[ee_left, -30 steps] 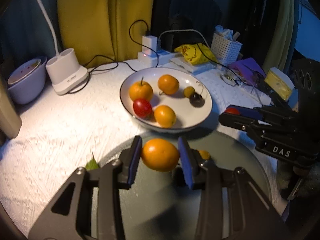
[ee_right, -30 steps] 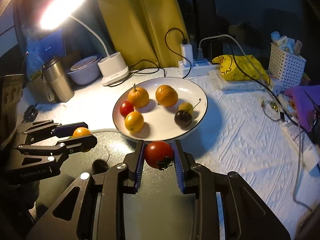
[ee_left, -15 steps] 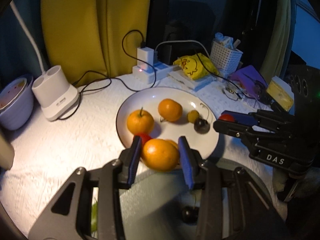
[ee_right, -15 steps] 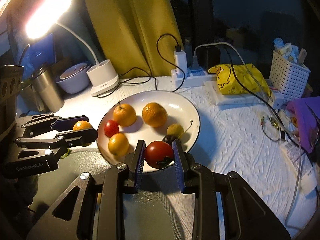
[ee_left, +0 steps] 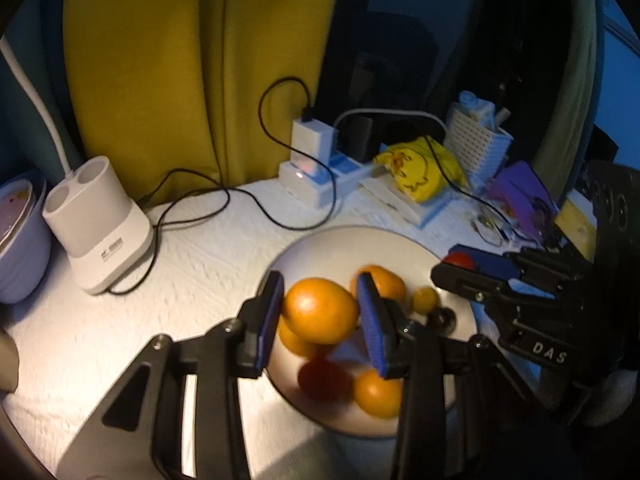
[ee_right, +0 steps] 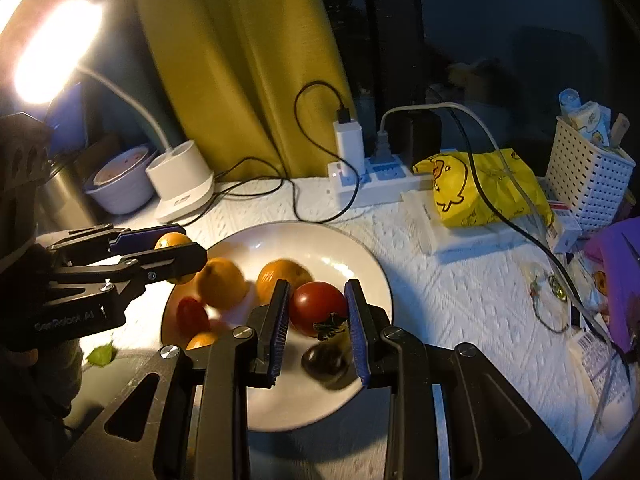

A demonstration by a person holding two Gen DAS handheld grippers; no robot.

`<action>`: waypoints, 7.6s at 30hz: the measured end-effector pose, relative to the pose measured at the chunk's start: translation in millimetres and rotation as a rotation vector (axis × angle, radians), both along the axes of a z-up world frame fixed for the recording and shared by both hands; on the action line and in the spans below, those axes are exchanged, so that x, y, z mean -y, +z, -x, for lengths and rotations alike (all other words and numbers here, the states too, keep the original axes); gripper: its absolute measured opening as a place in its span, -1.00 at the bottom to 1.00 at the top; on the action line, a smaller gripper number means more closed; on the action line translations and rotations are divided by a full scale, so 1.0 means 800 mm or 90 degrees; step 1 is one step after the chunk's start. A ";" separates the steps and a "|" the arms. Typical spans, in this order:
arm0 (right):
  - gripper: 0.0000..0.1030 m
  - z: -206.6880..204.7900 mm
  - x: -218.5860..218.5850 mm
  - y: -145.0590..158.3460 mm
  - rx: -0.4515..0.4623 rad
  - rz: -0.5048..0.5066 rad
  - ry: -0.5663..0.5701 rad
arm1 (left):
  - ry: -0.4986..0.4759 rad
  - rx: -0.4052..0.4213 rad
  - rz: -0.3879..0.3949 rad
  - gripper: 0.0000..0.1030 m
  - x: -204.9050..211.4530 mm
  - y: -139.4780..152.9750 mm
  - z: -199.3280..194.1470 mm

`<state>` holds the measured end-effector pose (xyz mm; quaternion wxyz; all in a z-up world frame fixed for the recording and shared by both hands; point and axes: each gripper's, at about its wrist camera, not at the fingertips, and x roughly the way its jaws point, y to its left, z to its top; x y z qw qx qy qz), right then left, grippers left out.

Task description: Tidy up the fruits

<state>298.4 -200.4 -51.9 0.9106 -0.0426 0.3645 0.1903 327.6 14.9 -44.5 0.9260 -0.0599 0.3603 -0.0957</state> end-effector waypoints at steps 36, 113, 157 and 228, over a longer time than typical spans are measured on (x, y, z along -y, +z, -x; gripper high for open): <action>-0.17 0.004 -0.004 0.017 0.020 -0.035 -0.069 | 0.002 0.025 0.037 -0.13 -0.007 0.032 0.012; -0.17 0.157 -0.042 -0.041 -0.085 0.011 0.035 | -0.036 -0.072 -0.001 -0.43 0.033 -0.051 0.179; -0.40 0.107 -0.002 0.010 -0.006 -0.012 0.026 | -0.048 -0.011 -0.025 -0.43 0.060 0.010 0.129; -0.39 0.151 -0.018 0.046 0.033 -0.029 0.020 | 0.003 0.025 0.028 -0.09 0.035 0.043 0.168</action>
